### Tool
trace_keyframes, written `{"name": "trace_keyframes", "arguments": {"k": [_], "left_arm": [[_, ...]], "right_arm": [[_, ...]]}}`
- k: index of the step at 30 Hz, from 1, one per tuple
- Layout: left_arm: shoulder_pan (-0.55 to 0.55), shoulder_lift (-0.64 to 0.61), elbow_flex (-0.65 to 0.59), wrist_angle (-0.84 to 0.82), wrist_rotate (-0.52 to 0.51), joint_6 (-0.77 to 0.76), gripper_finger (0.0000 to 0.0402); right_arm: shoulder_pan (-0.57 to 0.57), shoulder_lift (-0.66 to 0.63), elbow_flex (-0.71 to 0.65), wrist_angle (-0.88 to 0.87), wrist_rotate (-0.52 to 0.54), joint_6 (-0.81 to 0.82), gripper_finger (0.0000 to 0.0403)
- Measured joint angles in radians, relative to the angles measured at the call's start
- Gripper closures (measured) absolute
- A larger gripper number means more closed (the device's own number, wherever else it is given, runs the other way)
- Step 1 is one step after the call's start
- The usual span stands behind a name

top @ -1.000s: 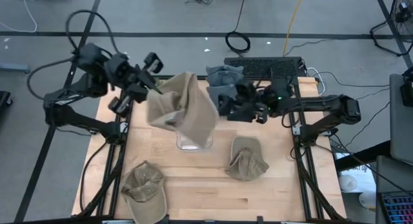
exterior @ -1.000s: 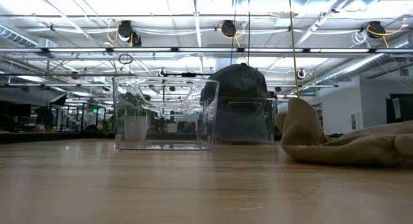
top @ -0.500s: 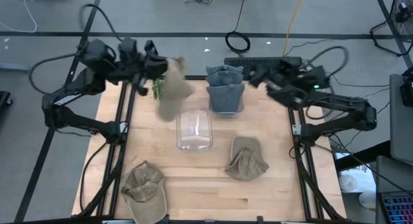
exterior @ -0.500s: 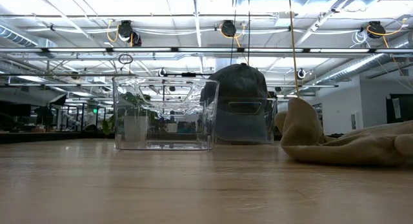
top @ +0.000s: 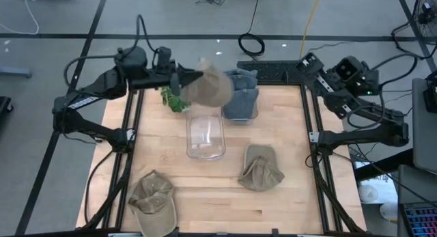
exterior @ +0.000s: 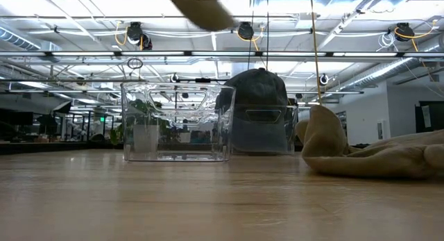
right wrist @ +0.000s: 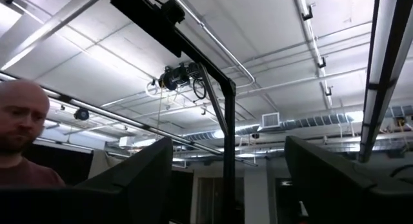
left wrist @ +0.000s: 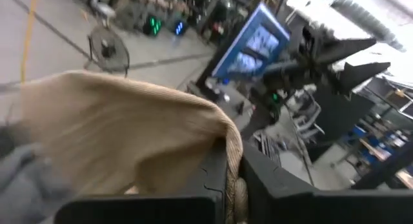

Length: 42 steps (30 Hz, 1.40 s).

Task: Pick & Place hat
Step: Put the bottom right brown cap into the left transparent bin

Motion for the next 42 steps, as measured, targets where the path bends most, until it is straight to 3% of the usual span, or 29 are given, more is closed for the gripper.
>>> {"name": "trace_keyframes", "arguments": {"k": [4, 14, 26, 32, 37, 42], "left_arm": [[-0.003, 0.013, 0.001, -0.063, 0.041, 0.008, 0.0382], [-0.018, 0.021, 0.002, -0.14, 0.089, 0.235, 0.0382], [-0.008, 0.203, 0.376, -0.653, 0.084, 0.456, 0.0382], [-0.026, 0.32, 0.537, -0.926, -0.022, 0.67, 0.0382], [-0.054, 0.367, 0.57, -0.985, -0.087, 0.798, 0.0382], [-0.055, 0.411, 0.569, -0.994, -0.116, 0.822, 0.0382]], "right_arm": [[0.0, -0.01, 0.0, -0.046, 0.0, -0.062, 0.0119], [0.0, -0.01, 0.0, -0.164, -0.001, -0.122, 0.0119], [0.0, -0.011, 0.0, -0.168, -0.001, -0.122, 0.0119], [0.0, -0.011, 0.0, -0.168, -0.001, -0.122, 0.0119], [0.0, -0.011, 0.0, -0.168, -0.001, -0.122, 0.0119], [0.0, -0.011, 0.0, -0.168, -0.001, -0.122, 0.0119]]}}
